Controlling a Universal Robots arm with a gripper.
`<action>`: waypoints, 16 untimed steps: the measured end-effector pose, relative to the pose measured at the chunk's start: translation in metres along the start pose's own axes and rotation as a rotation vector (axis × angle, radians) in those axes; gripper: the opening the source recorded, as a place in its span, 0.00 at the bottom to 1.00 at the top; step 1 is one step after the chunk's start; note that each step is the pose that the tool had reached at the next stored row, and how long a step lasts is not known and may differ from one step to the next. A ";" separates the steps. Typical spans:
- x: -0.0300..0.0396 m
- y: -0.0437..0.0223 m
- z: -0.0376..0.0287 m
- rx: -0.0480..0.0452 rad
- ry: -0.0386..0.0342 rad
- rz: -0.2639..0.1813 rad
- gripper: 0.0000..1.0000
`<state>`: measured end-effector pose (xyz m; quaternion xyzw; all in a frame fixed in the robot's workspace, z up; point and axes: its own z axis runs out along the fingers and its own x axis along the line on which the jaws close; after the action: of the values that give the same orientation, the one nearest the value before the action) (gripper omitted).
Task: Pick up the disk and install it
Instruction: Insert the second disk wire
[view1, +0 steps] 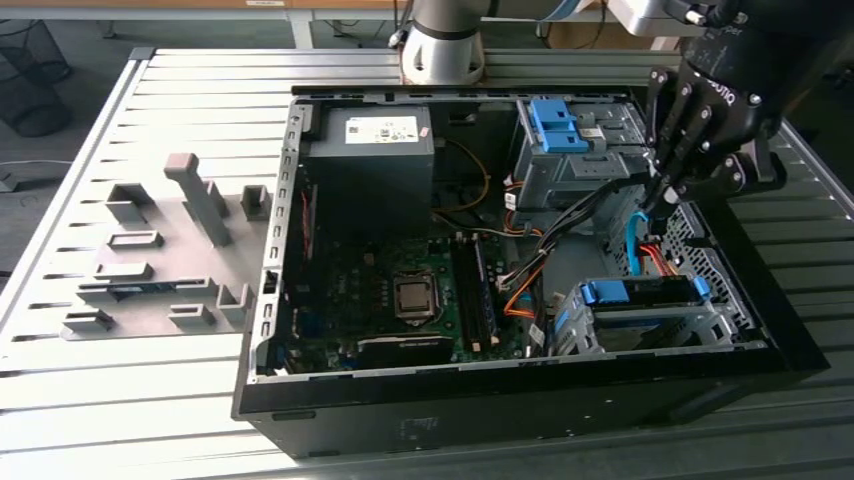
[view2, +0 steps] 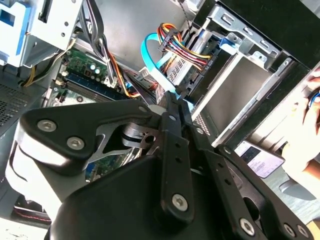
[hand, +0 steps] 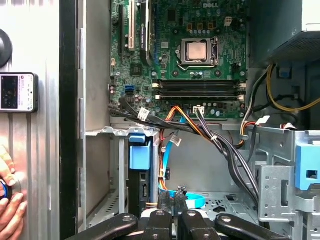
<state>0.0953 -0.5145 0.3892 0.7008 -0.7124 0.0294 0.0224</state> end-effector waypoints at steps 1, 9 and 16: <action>-0.0006 -0.0002 0.0002 -0.0001 0.0034 0.001 0.18; -0.0038 -0.0007 0.0037 -0.0007 0.0266 0.004 0.25; -0.0048 -0.0019 0.0108 -0.0001 0.0592 0.004 0.25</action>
<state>0.0973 -0.5105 0.3782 0.6982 -0.7129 0.0502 0.0434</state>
